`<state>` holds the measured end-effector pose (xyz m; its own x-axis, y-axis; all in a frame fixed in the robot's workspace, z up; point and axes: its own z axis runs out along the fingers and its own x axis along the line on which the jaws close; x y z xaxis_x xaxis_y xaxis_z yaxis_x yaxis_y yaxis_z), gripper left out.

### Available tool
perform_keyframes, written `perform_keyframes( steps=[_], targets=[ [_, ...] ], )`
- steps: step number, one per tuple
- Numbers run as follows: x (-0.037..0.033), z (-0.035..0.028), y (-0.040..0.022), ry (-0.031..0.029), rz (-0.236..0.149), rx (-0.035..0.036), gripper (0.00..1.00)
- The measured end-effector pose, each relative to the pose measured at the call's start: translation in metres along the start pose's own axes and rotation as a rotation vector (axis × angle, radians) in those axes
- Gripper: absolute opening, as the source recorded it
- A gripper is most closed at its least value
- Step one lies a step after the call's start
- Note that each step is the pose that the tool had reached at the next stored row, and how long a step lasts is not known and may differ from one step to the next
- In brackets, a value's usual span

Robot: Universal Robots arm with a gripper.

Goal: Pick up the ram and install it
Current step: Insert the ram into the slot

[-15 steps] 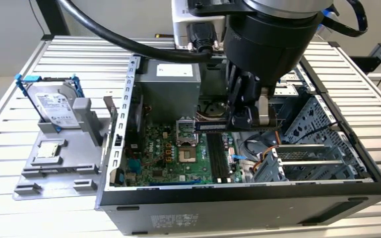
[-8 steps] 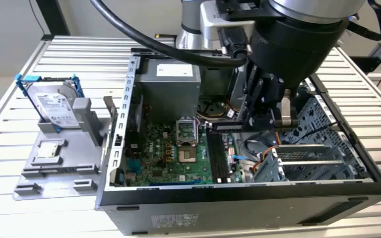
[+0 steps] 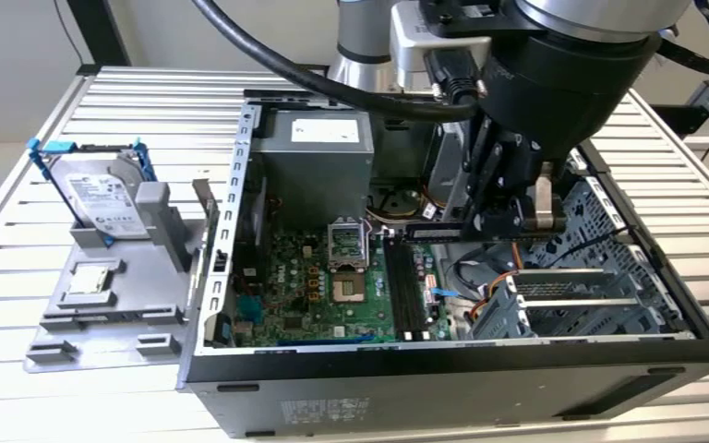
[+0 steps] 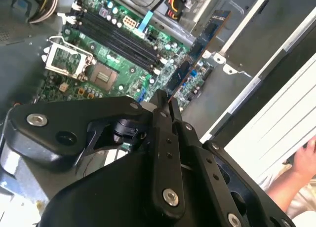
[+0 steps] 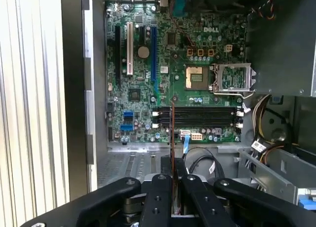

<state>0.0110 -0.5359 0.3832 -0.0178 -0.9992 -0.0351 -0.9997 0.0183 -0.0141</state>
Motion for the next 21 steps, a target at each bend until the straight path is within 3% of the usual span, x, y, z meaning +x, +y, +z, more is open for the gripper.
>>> perform_keyframes(
  steps=[7,12,21],
  targets=[
    [-0.0208,0.0008,-0.0005,-0.0001,0.001,0.0000,0.00],
    [-0.0320,0.0012,-0.0012,0.0000,0.001,0.0001,0.00],
    [-0.0348,0.0013,-0.0013,0.0000,0.001,0.0001,0.00]
  ],
)
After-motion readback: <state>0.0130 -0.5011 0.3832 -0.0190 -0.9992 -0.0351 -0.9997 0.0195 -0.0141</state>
